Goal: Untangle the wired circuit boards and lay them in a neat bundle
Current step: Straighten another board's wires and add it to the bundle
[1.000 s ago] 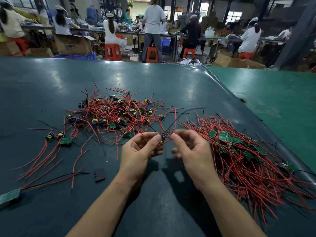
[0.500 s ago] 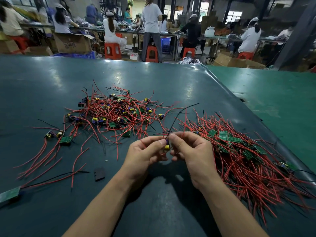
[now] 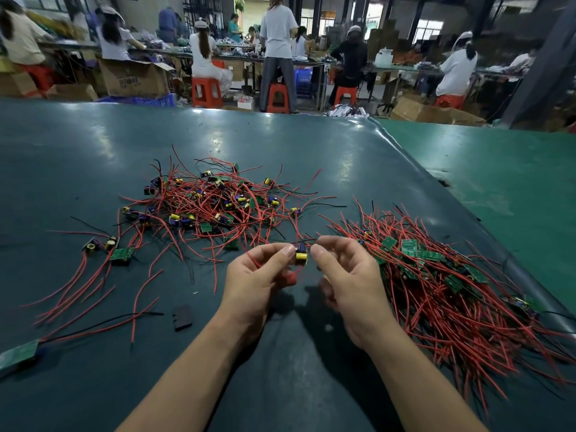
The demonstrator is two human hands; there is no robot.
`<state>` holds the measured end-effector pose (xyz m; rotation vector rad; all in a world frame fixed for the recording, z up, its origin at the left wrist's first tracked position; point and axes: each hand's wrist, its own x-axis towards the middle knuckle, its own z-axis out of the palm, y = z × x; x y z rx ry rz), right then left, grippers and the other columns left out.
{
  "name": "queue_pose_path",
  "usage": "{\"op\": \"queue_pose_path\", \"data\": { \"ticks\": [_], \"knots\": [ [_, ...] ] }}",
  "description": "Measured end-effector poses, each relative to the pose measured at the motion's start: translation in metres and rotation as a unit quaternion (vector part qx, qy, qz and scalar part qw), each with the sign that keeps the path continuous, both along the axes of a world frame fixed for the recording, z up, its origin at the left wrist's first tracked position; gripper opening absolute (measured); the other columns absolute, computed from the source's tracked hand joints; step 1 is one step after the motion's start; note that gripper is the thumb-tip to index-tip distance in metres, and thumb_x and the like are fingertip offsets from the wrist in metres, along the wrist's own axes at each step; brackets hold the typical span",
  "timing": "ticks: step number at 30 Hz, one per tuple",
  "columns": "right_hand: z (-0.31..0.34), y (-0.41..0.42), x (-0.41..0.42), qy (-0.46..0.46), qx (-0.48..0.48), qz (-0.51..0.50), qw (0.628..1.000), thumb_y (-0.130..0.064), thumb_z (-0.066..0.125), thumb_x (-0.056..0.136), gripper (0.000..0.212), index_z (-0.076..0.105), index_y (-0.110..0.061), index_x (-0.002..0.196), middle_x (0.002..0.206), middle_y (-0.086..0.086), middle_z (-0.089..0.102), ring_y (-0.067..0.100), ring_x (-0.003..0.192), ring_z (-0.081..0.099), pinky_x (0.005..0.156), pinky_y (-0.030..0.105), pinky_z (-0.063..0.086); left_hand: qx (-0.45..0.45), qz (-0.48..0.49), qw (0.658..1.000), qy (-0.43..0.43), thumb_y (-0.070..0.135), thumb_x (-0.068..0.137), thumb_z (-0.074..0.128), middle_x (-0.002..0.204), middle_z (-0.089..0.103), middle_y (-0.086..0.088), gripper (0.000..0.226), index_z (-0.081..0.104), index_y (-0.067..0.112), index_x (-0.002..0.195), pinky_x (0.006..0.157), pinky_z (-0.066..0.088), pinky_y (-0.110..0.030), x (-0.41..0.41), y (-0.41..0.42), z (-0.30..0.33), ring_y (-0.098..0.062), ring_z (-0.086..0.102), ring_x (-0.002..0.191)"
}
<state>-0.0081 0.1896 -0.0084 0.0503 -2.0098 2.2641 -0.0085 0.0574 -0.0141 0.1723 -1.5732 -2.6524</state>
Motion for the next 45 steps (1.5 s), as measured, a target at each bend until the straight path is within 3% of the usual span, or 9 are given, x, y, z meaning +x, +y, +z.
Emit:
{"op": "queue_pose_path", "data": {
  "ticks": [7,10,13,16,19,24,31,36,45],
  "knots": [
    [0.004,0.005,0.000,-0.114,-0.099,0.130,0.980,-0.036,0.071,0.076,0.026,0.077,-0.015,0.089,0.054,-0.004,0.049,0.007,0.040,0.036,0.042,0.013,0.022,-0.004,-0.106,0.994,0.007,0.017,0.069,0.069,0.077,0.073,-0.006,0.012,0.079,0.012,0.075,0.057,0.050,-0.020,0.004,0.002,0.001,-0.014,0.059,0.064],
    [0.006,0.004,-0.001,-0.069,-0.136,0.074,0.986,-0.031,0.075,0.072,0.018,0.074,-0.015,0.080,0.051,-0.005,0.052,0.005,0.035,0.037,0.034,0.012,0.025,0.002,-0.130,0.991,0.037,0.009,0.071,0.068,0.086,0.071,-0.010,0.016,0.078,0.012,0.083,0.061,0.052,-0.026,0.004,0.000,0.000,-0.016,0.056,0.063],
    [0.004,0.003,-0.003,-0.006,-0.113,-0.027,0.993,-0.019,0.074,0.082,0.011,0.070,-0.014,0.074,0.053,0.001,0.055,0.009,0.037,0.044,0.033,0.017,0.032,0.040,-0.184,0.979,0.073,-0.004,0.065,0.052,0.103,0.070,-0.013,0.044,0.073,0.009,0.102,0.070,0.055,-0.031,0.004,-0.001,-0.004,-0.020,0.063,0.073],
    [0.002,0.004,-0.004,0.029,-0.073,-0.083,0.993,-0.015,0.072,0.087,0.011,0.070,-0.008,0.078,0.056,-0.001,0.061,0.010,0.041,0.053,0.035,0.019,0.040,-0.057,-0.149,0.979,0.128,-0.004,0.071,0.060,0.104,0.071,-0.008,0.043,0.067,0.011,0.111,0.080,0.056,-0.037,0.007,0.007,-0.009,-0.021,0.066,0.082],
    [0.002,-0.001,0.000,0.064,-0.010,-0.077,0.995,-0.016,0.071,0.088,0.008,0.076,-0.011,0.083,0.070,0.001,0.071,0.012,0.051,0.062,0.036,0.020,0.043,-0.099,-0.043,0.987,0.122,0.014,0.075,0.079,0.091,0.074,-0.010,0.029,0.067,0.010,0.101,0.070,0.060,-0.033,0.007,0.011,-0.009,-0.021,0.072,0.075],
    [0.001,-0.005,0.002,0.058,0.001,-0.069,0.996,-0.016,0.067,0.091,0.009,0.076,-0.017,0.089,0.078,0.004,0.074,0.019,0.055,0.070,0.035,0.021,0.043,-0.045,0.084,0.993,0.067,0.014,0.084,0.066,0.076,0.074,-0.007,0.007,0.071,0.009,0.084,0.058,0.055,-0.023,-0.003,0.000,-0.007,-0.013,0.067,0.059],
    [0.001,-0.007,0.003,0.025,-0.075,-0.070,0.994,-0.012,0.066,0.091,0.008,0.072,-0.008,0.094,0.079,0.008,0.075,0.017,0.054,0.067,0.037,0.020,0.042,0.111,0.024,0.993,0.044,0.027,0.074,0.070,0.089,0.073,-0.014,0.029,0.066,0.006,0.093,0.070,0.058,-0.025,-0.003,-0.001,-0.006,-0.020,0.071,0.078],
    [0.001,-0.010,0.004,0.028,-0.057,-0.030,0.998,-0.016,0.065,0.092,0.012,0.077,-0.016,0.092,0.081,0.000,0.076,0.010,0.059,0.065,0.038,0.020,0.043,0.007,-0.022,0.997,0.068,0.026,0.065,0.077,0.102,0.074,-0.015,0.029,0.078,0.013,0.091,0.076,0.058,-0.027,0.002,0.012,-0.011,-0.024,0.070,0.086],
    [-0.001,-0.004,0.002,0.039,0.010,-0.033,0.999,-0.018,0.066,0.092,0.014,0.079,-0.016,0.086,0.077,0.000,0.073,0.011,0.059,0.061,0.042,0.023,0.042,-0.076,0.002,0.992,0.100,0.028,0.065,0.077,0.080,0.075,-0.007,0.021,0.079,0.017,0.082,0.068,0.056,-0.023,0.001,0.006,-0.008,-0.014,0.067,0.069]
  ]
}}
